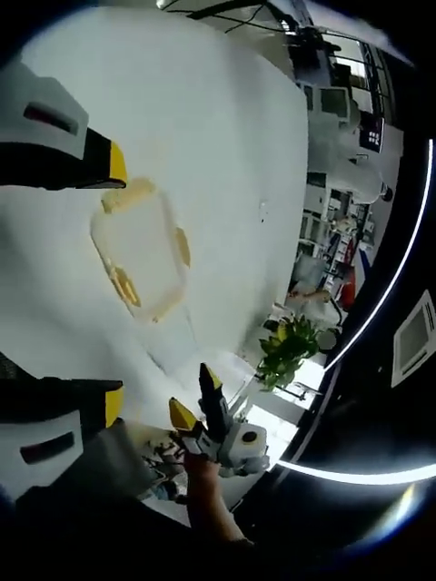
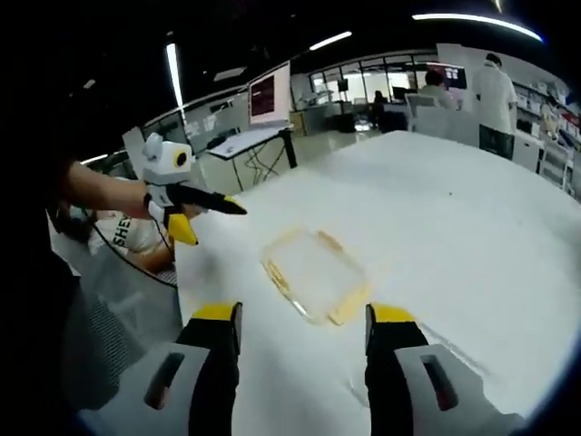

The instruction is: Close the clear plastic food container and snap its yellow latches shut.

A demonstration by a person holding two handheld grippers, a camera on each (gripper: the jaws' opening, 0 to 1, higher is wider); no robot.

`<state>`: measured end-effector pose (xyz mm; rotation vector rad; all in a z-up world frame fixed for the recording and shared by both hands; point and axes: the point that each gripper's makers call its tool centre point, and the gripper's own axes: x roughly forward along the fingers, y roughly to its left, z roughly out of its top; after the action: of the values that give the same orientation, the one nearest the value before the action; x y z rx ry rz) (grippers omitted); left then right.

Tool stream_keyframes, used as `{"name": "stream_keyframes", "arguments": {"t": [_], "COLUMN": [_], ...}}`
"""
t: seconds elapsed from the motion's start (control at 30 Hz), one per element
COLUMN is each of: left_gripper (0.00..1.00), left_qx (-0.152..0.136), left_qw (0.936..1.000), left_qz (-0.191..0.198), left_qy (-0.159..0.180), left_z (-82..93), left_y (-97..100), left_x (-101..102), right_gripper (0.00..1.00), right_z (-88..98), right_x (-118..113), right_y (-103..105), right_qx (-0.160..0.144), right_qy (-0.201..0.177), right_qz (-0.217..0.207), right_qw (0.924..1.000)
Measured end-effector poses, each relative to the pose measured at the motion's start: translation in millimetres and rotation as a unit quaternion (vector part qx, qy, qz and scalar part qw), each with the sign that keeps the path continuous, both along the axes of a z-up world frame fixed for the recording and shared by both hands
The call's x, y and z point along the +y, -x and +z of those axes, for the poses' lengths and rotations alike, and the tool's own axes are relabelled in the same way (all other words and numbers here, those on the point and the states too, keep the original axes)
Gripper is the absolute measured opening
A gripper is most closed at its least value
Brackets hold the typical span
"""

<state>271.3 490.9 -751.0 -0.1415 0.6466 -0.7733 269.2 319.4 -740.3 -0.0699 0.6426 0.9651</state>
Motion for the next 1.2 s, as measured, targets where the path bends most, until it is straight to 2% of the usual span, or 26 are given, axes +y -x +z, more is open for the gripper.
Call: {"name": "stream_keyframes", "arguments": {"t": [0.17,0.3,0.33,0.37,0.4,0.47,0.53,0.57,0.6,0.63,0.7,0.77,0.83,0.9,0.93,0.97,1.0,1.03,1.1,1.17,1.2], "left_gripper": [0.83,0.82,0.8,0.8,0.8,0.8,0.79,0.79,0.79,0.79,0.79,0.79,0.78,0.77,0.77,0.76,0.76,0.74,0.73,0.73,0.73], "left_qx": [-0.007,-0.006,-0.002,0.0,0.003,0.005,-0.004,-0.011,-0.022,-0.028,-0.022,-0.021,-0.02,-0.018,-0.02,-0.021,-0.017,-0.024,-0.036,-0.032,-0.033], "left_qw": [0.9992,0.9982,0.9979,0.9978,0.9975,0.996,0.9932,0.9905,0.9849,0.9829,0.9842,0.9825,0.9777,0.9733,0.9718,0.9674,0.9636,0.9561,0.9465,0.9449,0.9438], "left_qz": [-0.029,-0.045,-0.05,-0.052,-0.056,-0.069,-0.085,-0.099,-0.121,-0.13,-0.131,-0.14,-0.157,-0.175,-0.18,-0.194,-0.205,-0.219,-0.236,-0.241,-0.243], "left_qy": [-0.026,-0.039,-0.041,-0.042,-0.043,-0.057,-0.08,-0.095,-0.122,-0.127,-0.117,-0.121,-0.138,-0.148,-0.152,-0.162,-0.171,-0.193,-0.217,-0.219,-0.221], "left_z": [-5.3,-9.7,-11.6,-13.0,-15.6,-19.7,-22.7,-24.4,-27.3,-27.4,-26.7,-29.2,-34.2,-38.2,-39.2,-41.7,-44.3,-47.9,-51.2,-53.1,-53.7], "left_y": [-7.0,-11.7,-12.9,-14.3,-16.1,-18.1,-19.9,-20.3,-20.1,-20.8,-23.3,-25.7,-26.7,-26.7,-28.0,-28.8,-29.0,-32.6,-37.7,-40.6,-44.1], "left_x": [3.8,7.1,8.0,8.4,8.7,9.9,11.6,11.9,12.5,11.2,7.0,6.1,6.9,6.1,5.8,6.5,8.0,11.8,15.2,15.3,15.5], "right_gripper": [0.54,0.53,0.54,0.55,0.55,0.54,0.53,0.53,0.53,0.53,0.53,0.51,0.53,0.57,0.56,0.55,0.55,0.56,0.54,0.53,0.52], "right_z": [3.6,1.8,2.1,4.4,8.4,2.9,-1.6,-3.6,-3.7,-4.6,-9.8,-17.5,-21.5,-27.6,-30.2,-33.8,-34.7,-35.9,-39.7,-44.3,-46.8], "right_x": [2.3,2.7,2.0,4.0,5.6,2.7,2.9,3.7,5.1,7.4,9.8,12.6,16.4,17.4,18.5,20.8,21.0,21.1,21.7,20.1,20.9], "right_y": [-14.3,-21.1,-25.9,-29.1,-35.0,-41.5,-44.1,-47.3,-49.1,-50.6,-50.3,-46.9,-46.1,-45.5,-43.7,-39.9,-41.9,-45.9,-44.4,-46.9,-45.8], "right_qx": [0.005,-0.002,0.009,0.029,0.031,0.011,0.008,0.008,0.007,0.005,0.002,0.005,0.002,-0.028,-0.027,-0.017,-0.024,-0.038,-0.031,-0.038,-0.032], "right_qy": [-0.016,0.006,-0.002,-0.026,-0.044,-0.008,0.008,0.013,0.013,0.014,0.028,0.049,0.06,0.098,0.104,0.108,0.115,0.126,0.134,0.155,0.157], "right_qz": [-0.012,0.006,-0.003,-0.022,-0.026,-0.008,0.005,0.004,0.006,0.011,0.024,0.048,0.057,0.088,0.096,0.106,0.105,0.112,0.125,0.137,0.144], "right_qw": [0.9998,1.0,1.0,0.999,0.9982,0.9999,0.9999,0.9999,0.9999,0.9998,0.9993,0.9976,0.9966,0.9909,0.9895,0.9883,0.9875,0.9849,0.9826,0.9776,0.9765]}}
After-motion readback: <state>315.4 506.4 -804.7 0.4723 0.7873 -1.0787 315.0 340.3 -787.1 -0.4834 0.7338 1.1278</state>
